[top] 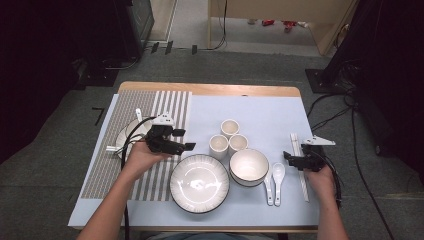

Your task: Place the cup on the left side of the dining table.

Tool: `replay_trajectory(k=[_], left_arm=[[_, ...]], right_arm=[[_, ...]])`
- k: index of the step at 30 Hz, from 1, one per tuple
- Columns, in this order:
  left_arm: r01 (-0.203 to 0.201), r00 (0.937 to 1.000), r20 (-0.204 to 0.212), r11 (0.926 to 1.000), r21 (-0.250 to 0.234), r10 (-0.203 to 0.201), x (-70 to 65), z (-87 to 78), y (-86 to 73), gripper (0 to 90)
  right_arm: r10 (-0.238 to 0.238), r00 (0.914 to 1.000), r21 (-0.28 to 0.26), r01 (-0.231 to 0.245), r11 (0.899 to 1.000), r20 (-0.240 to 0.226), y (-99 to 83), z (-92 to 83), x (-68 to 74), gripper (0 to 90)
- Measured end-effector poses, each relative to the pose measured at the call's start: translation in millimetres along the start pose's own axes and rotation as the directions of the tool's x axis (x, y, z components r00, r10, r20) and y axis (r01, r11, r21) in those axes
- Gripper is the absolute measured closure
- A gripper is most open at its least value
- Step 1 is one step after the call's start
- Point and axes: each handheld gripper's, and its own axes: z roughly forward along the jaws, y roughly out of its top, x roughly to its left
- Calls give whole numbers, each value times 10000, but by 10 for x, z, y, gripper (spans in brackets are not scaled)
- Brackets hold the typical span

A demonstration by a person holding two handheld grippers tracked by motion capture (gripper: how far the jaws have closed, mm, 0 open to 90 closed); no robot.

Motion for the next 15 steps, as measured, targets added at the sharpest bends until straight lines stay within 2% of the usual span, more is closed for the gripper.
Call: replay_trajectory(k=[10, 15], left_arm=[[-52, 10000, -60, 9999, -103, 51, -19, 50, 11, 331], [116, 9999, 127, 9998, -165, -114, -7, 72, 7, 331]], right_arm=[[1, 10000, 2, -1, 10000, 0, 0, 0, 0, 174], [0, 10000, 1, 0, 10000, -1, 0, 0, 0, 174]])
